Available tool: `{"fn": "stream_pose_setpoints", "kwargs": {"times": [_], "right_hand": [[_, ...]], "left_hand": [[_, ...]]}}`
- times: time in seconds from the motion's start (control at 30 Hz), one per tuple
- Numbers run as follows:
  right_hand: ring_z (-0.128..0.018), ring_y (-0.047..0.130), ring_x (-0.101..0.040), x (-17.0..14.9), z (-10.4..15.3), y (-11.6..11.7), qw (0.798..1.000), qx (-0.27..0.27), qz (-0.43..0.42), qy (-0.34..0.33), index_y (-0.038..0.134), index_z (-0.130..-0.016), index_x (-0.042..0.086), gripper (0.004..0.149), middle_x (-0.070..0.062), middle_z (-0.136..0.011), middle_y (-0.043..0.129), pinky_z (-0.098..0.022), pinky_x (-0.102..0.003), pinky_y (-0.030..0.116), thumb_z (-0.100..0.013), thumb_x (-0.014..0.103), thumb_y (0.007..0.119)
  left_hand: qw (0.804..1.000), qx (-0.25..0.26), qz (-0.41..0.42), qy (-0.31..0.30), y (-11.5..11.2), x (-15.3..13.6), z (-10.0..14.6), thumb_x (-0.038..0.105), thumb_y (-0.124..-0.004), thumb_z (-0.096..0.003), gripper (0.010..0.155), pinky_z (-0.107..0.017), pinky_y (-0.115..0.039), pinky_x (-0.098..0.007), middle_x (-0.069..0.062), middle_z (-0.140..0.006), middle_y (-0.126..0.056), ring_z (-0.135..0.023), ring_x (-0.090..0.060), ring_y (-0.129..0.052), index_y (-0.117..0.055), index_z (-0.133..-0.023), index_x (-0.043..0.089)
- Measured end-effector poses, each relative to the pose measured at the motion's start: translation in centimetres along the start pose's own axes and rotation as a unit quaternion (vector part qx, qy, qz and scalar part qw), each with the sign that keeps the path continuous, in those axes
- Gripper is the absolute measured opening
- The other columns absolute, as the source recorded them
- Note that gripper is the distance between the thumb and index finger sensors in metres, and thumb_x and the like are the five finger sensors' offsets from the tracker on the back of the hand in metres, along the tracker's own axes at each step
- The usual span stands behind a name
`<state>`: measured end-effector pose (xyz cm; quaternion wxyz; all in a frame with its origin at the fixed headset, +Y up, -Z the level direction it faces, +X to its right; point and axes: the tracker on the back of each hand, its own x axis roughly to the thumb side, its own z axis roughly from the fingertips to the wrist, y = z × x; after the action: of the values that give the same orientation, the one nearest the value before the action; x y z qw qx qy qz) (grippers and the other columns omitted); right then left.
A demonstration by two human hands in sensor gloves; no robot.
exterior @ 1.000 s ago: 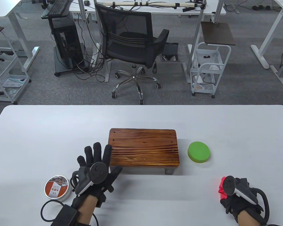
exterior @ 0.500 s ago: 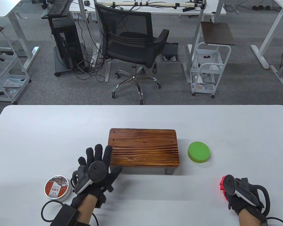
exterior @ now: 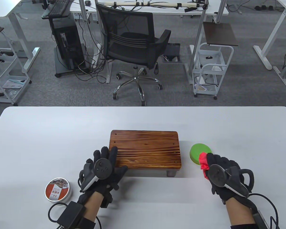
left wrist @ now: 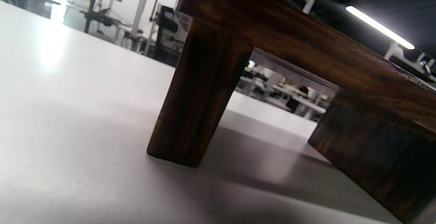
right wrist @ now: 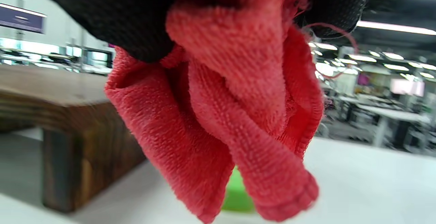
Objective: Dip and apply wood wax on stool
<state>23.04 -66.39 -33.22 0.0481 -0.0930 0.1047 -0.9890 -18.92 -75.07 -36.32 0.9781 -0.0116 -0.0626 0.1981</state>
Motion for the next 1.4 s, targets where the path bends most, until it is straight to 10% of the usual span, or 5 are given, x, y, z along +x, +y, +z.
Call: {"fn": "stream_pose_setpoints", "kwargs": {"times": [0.43,1.0,1.4], "right_hand": [[-0.092,0.089,-0.036,10.0,-6.3,1.1,0.992,0.062,0.061,-0.088,0.067,-0.104,0.021,0.071,-0.009,-0.104,0.083,-0.067,-0.062,0.070,-0.042,0.045,0.091],[-0.094,0.087,-0.033,11.9,-4.6,0.7,0.978,0.042,0.036,-0.199,0.070,-0.103,0.024,0.070,-0.006,-0.105,0.083,-0.069,-0.062,0.068,-0.040,0.044,0.092],[-0.095,0.085,-0.035,12.4,-8.0,0.6,0.984,0.113,0.073,-0.116,0.066,-0.106,0.023,0.071,-0.007,-0.106,0.081,-0.069,-0.063,0.066,-0.043,0.044,0.090]], "left_hand": [[0.999,0.003,0.023,0.032,-1.2,-0.9,-1.0,0.081,-0.063,-0.0456,0.098,-0.067,-0.026,-0.083,-0.023,-0.127,-0.019,-0.110,-0.058,-0.022,-0.023,-0.120,0.031],[0.997,0.010,0.049,0.052,-1.5,-1.2,-1.2,0.082,-0.065,-0.0460,0.101,-0.068,-0.029,-0.083,-0.021,-0.128,-0.027,-0.111,-0.057,-0.028,-0.024,-0.120,0.027],[0.997,0.008,0.051,0.052,-1.6,-1.3,-1.2,0.082,-0.065,-0.0457,0.101,-0.067,-0.028,-0.083,-0.020,-0.128,-0.028,-0.111,-0.057,-0.027,-0.023,-0.120,0.028]]}}
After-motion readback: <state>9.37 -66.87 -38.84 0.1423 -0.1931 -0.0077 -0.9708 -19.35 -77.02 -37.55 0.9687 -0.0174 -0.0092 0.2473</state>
